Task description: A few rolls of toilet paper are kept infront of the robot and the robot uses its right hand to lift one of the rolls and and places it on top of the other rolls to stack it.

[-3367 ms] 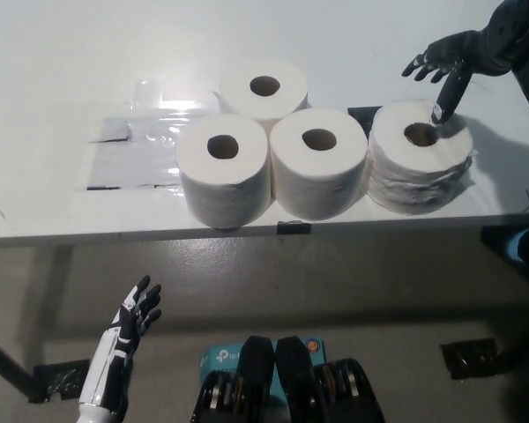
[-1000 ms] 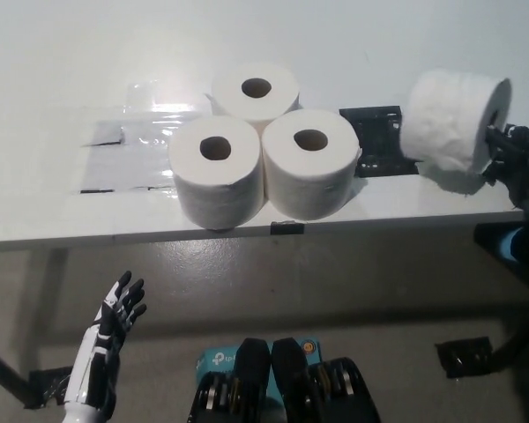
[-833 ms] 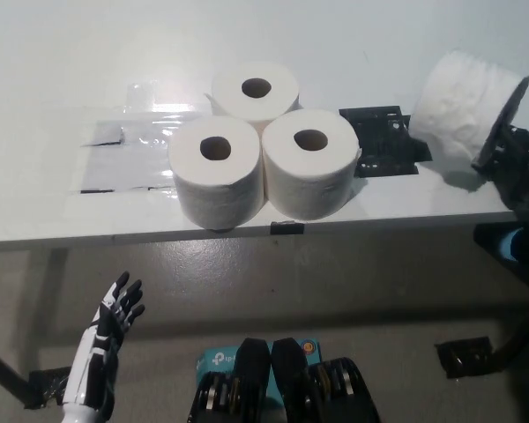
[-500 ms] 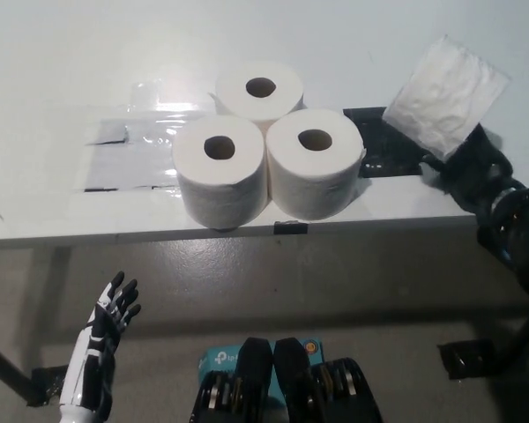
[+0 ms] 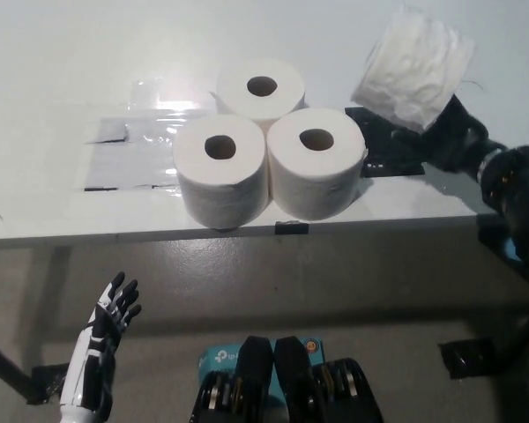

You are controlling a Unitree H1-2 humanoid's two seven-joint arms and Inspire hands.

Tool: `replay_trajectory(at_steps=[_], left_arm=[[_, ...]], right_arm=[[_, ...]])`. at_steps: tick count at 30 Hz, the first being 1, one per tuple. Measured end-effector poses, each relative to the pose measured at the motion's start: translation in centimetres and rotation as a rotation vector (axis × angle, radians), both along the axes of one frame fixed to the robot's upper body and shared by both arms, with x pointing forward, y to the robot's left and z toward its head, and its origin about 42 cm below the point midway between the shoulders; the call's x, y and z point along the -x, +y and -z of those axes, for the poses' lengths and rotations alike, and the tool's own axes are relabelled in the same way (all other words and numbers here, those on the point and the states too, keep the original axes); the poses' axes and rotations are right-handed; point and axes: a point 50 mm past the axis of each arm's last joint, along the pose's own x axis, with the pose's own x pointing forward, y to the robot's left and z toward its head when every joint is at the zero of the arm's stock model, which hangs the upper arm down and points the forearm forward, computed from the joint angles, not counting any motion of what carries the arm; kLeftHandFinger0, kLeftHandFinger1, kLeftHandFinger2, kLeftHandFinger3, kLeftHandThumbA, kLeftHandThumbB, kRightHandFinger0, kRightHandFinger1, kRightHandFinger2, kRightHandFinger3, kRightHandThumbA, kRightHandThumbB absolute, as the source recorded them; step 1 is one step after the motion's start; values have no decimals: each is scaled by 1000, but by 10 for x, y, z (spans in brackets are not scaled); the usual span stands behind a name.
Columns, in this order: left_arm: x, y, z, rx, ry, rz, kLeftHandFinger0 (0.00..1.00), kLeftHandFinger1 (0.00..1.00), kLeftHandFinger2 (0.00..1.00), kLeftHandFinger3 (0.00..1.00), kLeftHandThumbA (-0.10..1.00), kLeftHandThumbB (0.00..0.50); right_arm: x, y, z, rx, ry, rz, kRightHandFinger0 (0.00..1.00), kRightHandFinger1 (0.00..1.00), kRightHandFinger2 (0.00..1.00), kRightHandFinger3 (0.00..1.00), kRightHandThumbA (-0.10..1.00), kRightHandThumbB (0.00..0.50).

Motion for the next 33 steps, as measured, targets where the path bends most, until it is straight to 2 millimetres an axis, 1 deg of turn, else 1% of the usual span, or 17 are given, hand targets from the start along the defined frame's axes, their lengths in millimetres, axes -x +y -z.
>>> replay_trajectory(at_steps=[3, 4, 6, 8, 9, 10, 12, 14, 16, 18, 19, 21, 24, 25, 27, 29, 33], left_arm=[[0, 0, 0, -1, 1, 0, 1000, 1000, 1000, 1000, 1000, 124], [0, 0, 0, -1, 1, 0, 1000, 1000, 1000, 1000, 1000, 123], [0, 0, 0, -3, 1, 0, 1000, 1000, 1000, 1000, 1000, 116], [0, 0, 0, -4, 1, 1, 1000, 1000, 1000, 1000, 1000, 116], [0, 0, 0, -5, 1, 1, 1000, 1000, 1000, 1000, 1000, 115], [0, 0, 0, -7, 1, 1, 1000, 1000, 1000, 1000, 1000, 114], [0, 0, 0, -9, 2, 1, 1000, 1000, 1000, 1000, 1000, 113], [0, 0, 0, -12, 2, 2, 1000, 1000, 1000, 1000, 1000, 112], [0, -1, 0, -14, 2, 4, 1000, 1000, 1000, 1000, 1000, 107], [0, -1, 0, -15, 2, 5, 1000, 1000, 1000, 1000, 1000, 102], [0, -1, 0, -16, 3, 5, 1000, 1000, 1000, 1000, 1000, 101], [0, -1, 1, -16, 4, 6, 1000, 1000, 1000, 1000, 1000, 97], [0, -2, 1, -19, 4, 7, 1000, 1000, 1000, 1000, 1000, 95], [0, -2, 1, -19, 4, 8, 1000, 1000, 1000, 1000, 1000, 97], [0, -2, 1, -21, 4, 8, 1000, 1000, 1000, 1000, 1000, 87], [0, -2, 1, -22, 4, 9, 1000, 1000, 1000, 1000, 1000, 91], [0, -2, 0, -24, 4, 10, 1000, 1000, 1000, 1000, 1000, 101]], right_arm=[[-4, -1, -13, 31, -30, -27, 0, 0, 0, 0, 748, 26], [-4, -2, -16, 38, -34, -30, 0, 0, 0, 0, 740, 34], [-6, -3, -24, 64, -53, -41, 0, 0, 0, 0, 718, 20], [-7, -4, -29, 86, -68, -48, 0, 0, 0, 0, 716, 52], [-8, -5, -33, 104, -79, -52, 0, 0, 0, 0, 721, 55], [-9, -6, -35, 122, -86, -57, 0, 0, 0, 0, 701, 39], [-9, -6, -38, 152, -94, -66, 0, 0, 0, 0, 640, 31], [-9, -5, -38, 179, -93, -75, 0, 0, 0, 0, 662, 15], [-9, -3, -38, 238, -88, -95, 0, 0, 0, 0, 657, 20], [-9, -1, -37, 268, -85, -107, 0, 0, 0, 0, 601, 133], [-10, 1, -37, 292, -84, -118, 0, 0, 0, 0, 597, 134], [-10, 3, -38, 317, -83, -129, 0, 0, 0, 0, 596, 78], [-11, 9, -41, 360, -85, -146, 0, 0, 0, 0, 653, 41], [-12, 11, -43, 373, -85, -152, 0, 0, 0, 0, 666, 45], [-13, 15, -45, 409, -86, -162, 0, 0, 0, 0, 615, 54], [-14, 21, -45, 426, -86, -166, 0, 0, 0, 0, 605, 66], [-14, 33, -45, 450, -84, -179, 0, 0, 0, 0, 625, 52]])
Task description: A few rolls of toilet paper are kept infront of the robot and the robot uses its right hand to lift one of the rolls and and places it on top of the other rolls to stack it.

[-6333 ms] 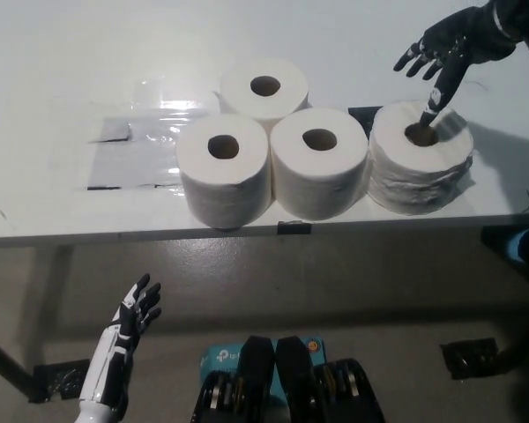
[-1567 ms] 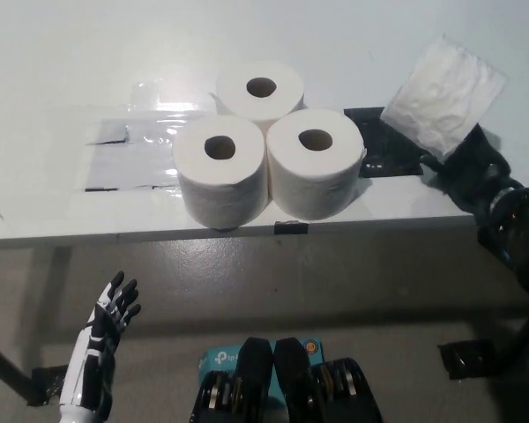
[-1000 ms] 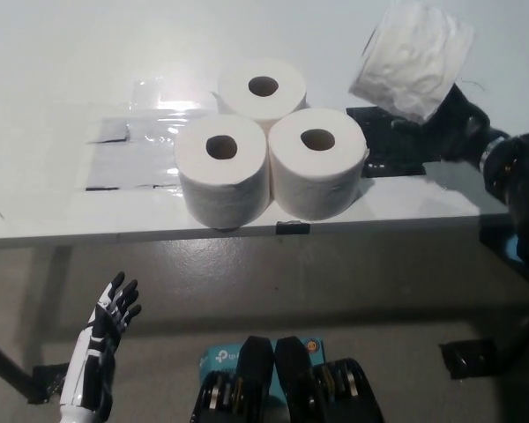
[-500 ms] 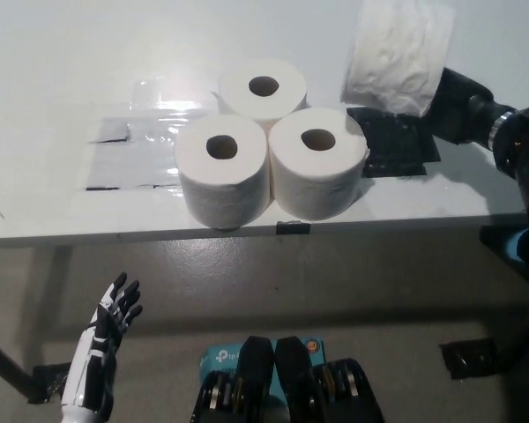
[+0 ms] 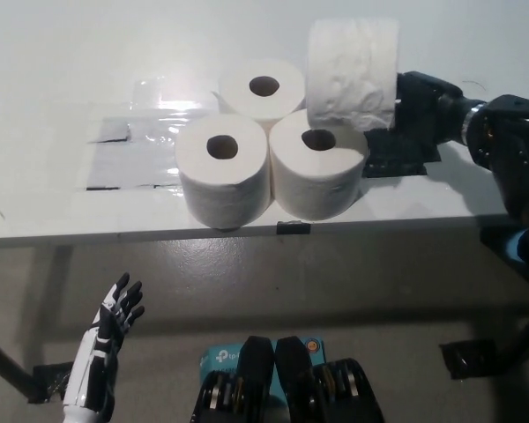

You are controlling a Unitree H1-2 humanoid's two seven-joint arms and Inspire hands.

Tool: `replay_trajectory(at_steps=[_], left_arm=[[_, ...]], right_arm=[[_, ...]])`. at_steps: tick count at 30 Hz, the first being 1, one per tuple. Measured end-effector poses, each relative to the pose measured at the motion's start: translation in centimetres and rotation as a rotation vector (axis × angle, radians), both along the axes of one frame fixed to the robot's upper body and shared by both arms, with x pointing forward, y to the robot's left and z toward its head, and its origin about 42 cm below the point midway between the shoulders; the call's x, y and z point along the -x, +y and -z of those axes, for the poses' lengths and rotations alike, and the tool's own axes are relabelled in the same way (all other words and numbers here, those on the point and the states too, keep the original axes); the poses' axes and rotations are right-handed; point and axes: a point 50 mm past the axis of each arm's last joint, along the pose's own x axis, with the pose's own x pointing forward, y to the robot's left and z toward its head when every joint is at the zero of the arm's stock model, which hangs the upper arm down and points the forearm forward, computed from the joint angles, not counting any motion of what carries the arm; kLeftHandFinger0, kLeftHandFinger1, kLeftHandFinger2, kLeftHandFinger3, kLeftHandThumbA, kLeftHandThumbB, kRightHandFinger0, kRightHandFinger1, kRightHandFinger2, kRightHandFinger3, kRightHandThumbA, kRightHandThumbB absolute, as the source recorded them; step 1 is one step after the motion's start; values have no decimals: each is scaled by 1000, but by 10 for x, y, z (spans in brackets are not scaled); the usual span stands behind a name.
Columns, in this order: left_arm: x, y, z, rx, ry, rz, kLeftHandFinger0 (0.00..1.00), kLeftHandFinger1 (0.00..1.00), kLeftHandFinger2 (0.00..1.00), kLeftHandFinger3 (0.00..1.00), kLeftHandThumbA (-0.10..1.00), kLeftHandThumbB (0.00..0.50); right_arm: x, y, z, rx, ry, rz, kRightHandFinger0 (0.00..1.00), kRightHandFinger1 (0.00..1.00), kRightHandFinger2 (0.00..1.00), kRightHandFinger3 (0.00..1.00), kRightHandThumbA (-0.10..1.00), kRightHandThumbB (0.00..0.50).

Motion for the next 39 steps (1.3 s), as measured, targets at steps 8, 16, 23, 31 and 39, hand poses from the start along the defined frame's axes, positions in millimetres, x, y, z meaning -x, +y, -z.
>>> replay_trajectory(at_steps=[8, 16, 23, 31, 39], left_arm=[[0, 1, -1, -9, 0, 6, 1000, 1000, 1000, 1000, 1000, 107], [-1, -1, -1, -11, 0, 12, 1000, 1000, 1000, 1000, 1000, 89], [-1, 0, -2, -16, 0, 16, 1000, 1000, 1000, 1000, 1000, 91], [-1, 0, -2, -22, 1, 18, 1000, 1000, 1000, 1000, 1000, 85], [-2, -1, -3, -24, -2, 20, 1000, 1000, 1000, 1000, 1000, 72]], right_arm=[[-5, 10, -16, -4, -10, -8, 0, 0, 0, 148, 564, 37], [-8, 14, -28, 21, -18, -15, 0, 0, 0, 282, 574, 19], [-10, 18, -37, 104, -30, -34, 0, 0, 75, 623, 531, 6], [-13, 22, -51, 254, -59, -64, 0, 0, 22, 510, 527, 9], [-14, 25, -57, 317, -72, -77, 0, 0, 79, 491, 522, 24]])
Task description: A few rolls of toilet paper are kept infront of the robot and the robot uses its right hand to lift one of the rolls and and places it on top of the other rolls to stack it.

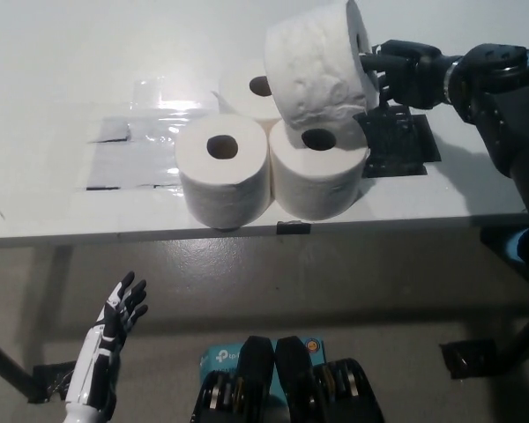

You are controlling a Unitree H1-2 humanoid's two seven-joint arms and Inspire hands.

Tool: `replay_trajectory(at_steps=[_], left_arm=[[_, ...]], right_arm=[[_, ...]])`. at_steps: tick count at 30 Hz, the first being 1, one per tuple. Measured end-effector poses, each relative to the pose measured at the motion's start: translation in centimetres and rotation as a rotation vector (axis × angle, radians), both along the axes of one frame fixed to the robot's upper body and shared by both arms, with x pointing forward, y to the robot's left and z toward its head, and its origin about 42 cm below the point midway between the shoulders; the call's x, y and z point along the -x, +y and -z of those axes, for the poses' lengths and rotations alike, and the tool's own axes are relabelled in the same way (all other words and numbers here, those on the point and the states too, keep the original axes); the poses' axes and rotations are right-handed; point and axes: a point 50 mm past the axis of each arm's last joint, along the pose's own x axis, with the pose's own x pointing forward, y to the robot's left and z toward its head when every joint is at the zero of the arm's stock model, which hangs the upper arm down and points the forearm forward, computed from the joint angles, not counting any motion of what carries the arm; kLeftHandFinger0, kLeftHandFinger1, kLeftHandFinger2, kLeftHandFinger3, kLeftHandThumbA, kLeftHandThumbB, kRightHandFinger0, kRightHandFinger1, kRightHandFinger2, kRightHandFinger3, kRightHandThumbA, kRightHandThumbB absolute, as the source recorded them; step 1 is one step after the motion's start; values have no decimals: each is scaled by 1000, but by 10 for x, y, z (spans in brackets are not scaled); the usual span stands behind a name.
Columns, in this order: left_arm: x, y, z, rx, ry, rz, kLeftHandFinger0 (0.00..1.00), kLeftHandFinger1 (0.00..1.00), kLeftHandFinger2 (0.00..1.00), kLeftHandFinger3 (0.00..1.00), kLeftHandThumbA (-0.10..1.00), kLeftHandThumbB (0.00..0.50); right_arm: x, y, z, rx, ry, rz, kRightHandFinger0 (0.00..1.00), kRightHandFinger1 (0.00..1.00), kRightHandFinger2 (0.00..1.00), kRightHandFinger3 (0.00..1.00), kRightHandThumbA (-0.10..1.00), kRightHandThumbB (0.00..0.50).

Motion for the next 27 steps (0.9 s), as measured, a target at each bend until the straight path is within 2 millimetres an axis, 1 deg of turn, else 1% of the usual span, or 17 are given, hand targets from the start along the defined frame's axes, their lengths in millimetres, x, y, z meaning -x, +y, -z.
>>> replay_trajectory(at_steps=[2, 5, 6, 8, 10, 11, 14, 15, 17, 18, 19, 20, 22, 23, 24, 26, 27], left_arm=[[-1, 0, -1, -1, -2, 1, 1000, 1000, 1000, 1000, 1000, 75], [-2, 0, -1, -2, -5, 2, 1000, 1000, 1000, 1000, 1000, 76], [-2, 0, -2, -4, -7, 2, 1000, 1000, 1000, 1000, 1000, 63], [-4, 1, -3, -8, -10, 4, 1000, 1000, 1000, 1000, 1000, 68], [-4, 2, -3, -10, -12, 4, 1000, 1000, 1000, 1000, 1000, 74], [-4, 2, -3, -10, -12, 4, 1000, 1000, 1000, 1000, 1000, 76], [-4, 2, -4, -10, -13, 4, 1000, 1000, 1000, 1000, 1000, 78], [-5, 2, -4, -10, -13, 5, 1000, 1000, 1000, 1000, 1000, 89], [-5, 1, -4, -10, -14, 5, 1000, 1000, 1000, 1000, 1000, 88], [-5, 1, -4, -10, -14, 6, 1000, 1000, 1000, 1000, 1000, 80], [-5, 1, -4, -10, -13, 6, 1000, 1000, 1000, 1000, 1000, 82], [-5, 1, -4, -9, -13, 6, 1000, 1000, 1000, 1000, 1000, 83], [-5, 1, -4, -9, -13, 6, 1000, 1000, 1000, 1000, 1000, 84], [-5, 1, -4, -9, -13, 6, 1000, 1000, 1000, 1000, 1000, 83], [-5, 1, -4, -9, -13, 6, 1000, 1000, 1000, 1000, 1000, 83], [-5, 1, -4, -9, -13, 6, 1000, 1000, 1000, 1000, 1000, 83], [-5, 1, -4, -9, -13, 6, 1000, 1000, 1000, 1000, 1000, 85]], right_arm=[[0, 1, -2, 25, -6, -5, 0, 0, 123, 506, 520, 13], [-1, 2, -3, 46, -9, -11, 0, 0, 170, 442, 536, 14], [0, 2, -3, 54, -9, -13, 0, 0, 212, 413, 545, 9], [0, 2, -2, 77, -11, -18, 0, 11, 290, 430, 554, 9], [0, 2, -2, 94, -13, -22, 0, 32, 368, 412, 561, 2], [0, 2, -2, 103, -13, -24, 0, 44, 373, 383, 571, 7], [-1, 3, -4, 135, -17, -35, 0, 49, 373, 369, 585, 17], [-1, 4, -6, 144, -19, -38, 1, 71, 391, 395, 584, 13], [-2, 5, -9, 162, -26, -44, 0, 91, 407, 398, 582, 3], [-2, 6, -11, 174, -31, -47, 19, 115, 419, 388, 609, 17], [-2, 6, -12, 191, -36, -50, 48, 155, 446, 390, 626, 16], [-2, 7, -13, 205, -41, -54, 46, 174, 457, 386, 639, 15], [-2, 8, -13, 229, -53, -65, 71, 203, 470, 368, 628, 17], [-2, 8, -13, 234, -55, -66, 49, 195, 465, 363, 601, 17], [-3, 8, -15, 243, -64, -70, 49, 195, 464, 363, 599, 17], [-3, 9, -17, 252, -71, -75, 1, 175, 454, 361, 596, 16], [-3, 9, -18, 256, -74, -76, 32, 219, 481, 377, 587, 22]])
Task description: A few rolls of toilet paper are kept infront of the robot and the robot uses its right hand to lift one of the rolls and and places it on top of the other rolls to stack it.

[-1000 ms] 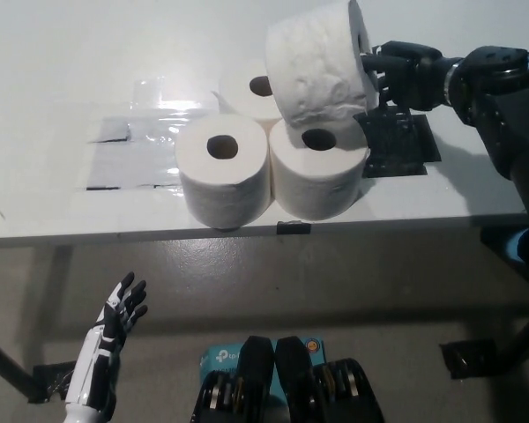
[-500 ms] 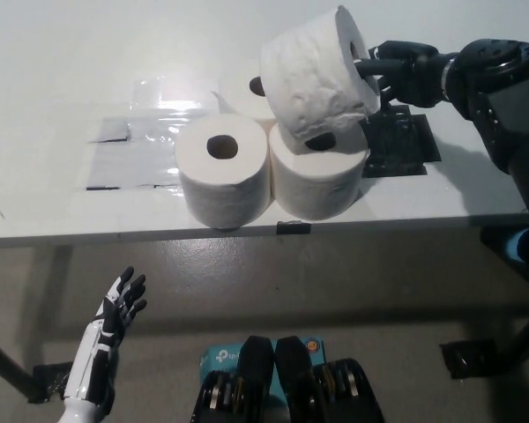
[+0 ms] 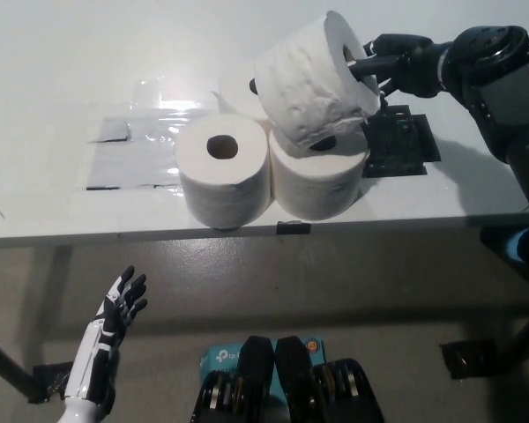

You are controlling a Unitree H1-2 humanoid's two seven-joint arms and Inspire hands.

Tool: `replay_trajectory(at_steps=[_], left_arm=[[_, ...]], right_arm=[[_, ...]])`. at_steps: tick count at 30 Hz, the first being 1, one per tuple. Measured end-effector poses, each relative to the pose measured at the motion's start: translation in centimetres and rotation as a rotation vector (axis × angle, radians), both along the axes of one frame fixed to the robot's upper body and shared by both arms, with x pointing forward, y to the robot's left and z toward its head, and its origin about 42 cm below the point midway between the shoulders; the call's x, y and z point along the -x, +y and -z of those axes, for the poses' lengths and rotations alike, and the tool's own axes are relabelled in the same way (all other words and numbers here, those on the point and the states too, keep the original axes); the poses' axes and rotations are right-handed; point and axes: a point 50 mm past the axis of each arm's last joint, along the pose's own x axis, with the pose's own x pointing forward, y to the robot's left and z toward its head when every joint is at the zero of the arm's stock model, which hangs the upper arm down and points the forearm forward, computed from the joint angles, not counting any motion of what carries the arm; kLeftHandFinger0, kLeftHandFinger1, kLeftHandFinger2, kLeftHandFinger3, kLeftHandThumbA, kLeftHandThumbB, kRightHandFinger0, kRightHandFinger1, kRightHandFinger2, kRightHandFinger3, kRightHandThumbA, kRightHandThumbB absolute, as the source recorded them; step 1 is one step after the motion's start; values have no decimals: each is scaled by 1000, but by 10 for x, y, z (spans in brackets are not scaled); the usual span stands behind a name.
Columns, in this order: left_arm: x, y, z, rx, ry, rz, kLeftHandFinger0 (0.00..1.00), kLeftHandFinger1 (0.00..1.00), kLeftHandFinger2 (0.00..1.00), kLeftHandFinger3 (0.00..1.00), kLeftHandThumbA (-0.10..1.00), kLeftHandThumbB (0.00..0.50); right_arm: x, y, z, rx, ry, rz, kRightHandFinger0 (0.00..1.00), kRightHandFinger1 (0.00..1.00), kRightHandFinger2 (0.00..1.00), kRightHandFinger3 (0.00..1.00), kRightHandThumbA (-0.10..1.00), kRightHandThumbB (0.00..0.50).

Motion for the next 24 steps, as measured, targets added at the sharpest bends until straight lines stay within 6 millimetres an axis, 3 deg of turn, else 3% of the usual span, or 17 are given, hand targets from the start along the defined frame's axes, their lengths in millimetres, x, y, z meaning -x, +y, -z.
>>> replay_trajectory(at_steps=[1, 4, 7, 12, 19, 24], left_arm=[[0, 0, 0, 0, 0, 0, 1000, 1000, 1000, 1000, 1000, 81], [0, 0, 0, -4, 0, 1, 1000, 1000, 1000, 1000, 1000, 72], [0, 0, 0, -4, 0, 1, 1000, 1000, 1000, 1000, 1000, 74], [0, -1, -1, -5, -2, 3, 1000, 1000, 1000, 1000, 1000, 82], [0, -2, -3, -15, -9, 6, 1000, 1000, 1000, 1000, 1000, 86], [0, -2, -3, -18, -8, 7, 1000, 1000, 1000, 1000, 1000, 77]], right_arm=[[0, 0, -1, 5, -2, -1, 60, 238, 483, 356, 599, 34], [-1, 2, -4, 33, -12, -7, 0, 221, 492, 343, 632, 38], [-1, 4, -6, 60, -20, -15, 0, 156, 488, 339, 635, 14], [-2, 10, -14, 132, -45, -34, 0, 140, 493, 358, 637, 0], [-2, 24, -24, 210, -77, -64, 0, 126, 508, 496, 651, 23], [-2, 35, -34, 261, -103, -85, 0, 152, 511, 529, 664, 46]])
